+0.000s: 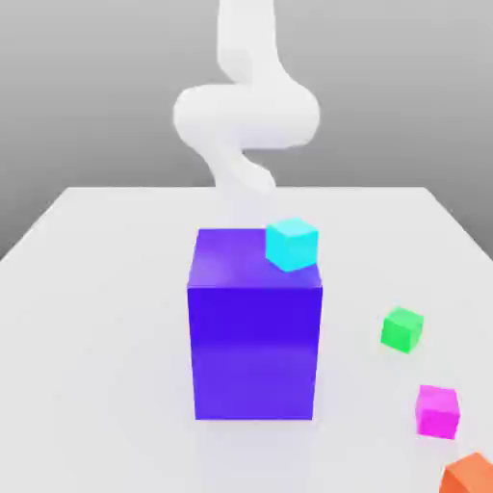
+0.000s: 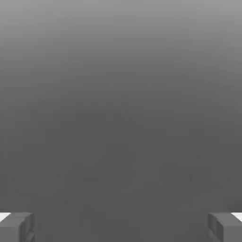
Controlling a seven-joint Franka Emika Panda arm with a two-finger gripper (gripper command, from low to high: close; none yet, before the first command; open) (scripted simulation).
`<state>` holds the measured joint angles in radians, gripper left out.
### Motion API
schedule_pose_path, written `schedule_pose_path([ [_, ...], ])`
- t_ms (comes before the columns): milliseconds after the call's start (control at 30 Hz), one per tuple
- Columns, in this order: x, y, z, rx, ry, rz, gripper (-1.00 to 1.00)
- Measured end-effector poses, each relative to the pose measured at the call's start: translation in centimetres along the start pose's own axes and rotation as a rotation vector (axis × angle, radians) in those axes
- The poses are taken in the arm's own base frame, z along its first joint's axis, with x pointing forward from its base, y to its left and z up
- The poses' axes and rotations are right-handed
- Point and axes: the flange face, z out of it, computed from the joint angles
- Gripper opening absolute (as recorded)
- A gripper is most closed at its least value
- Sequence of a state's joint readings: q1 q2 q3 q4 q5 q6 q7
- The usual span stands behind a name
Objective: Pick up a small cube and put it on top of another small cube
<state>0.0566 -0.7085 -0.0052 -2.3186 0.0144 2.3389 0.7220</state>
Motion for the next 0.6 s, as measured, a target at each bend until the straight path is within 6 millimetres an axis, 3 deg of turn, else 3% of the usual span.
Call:
schedule_pose_path([
  [133,-3.2,-1.9,8.3,-0.019,-0.137,-0.176,0.00],
  [267,-8.0,-3.3,15.7,-0.035,-0.264,-0.350,0.00],
  [433,-15.6,-3.7,23.8,-0.052,-0.415,-0.575,0.00],
  [600,-25.0,-2.9,30.2,-0.065,-0.560,-0.817,0.00],
])
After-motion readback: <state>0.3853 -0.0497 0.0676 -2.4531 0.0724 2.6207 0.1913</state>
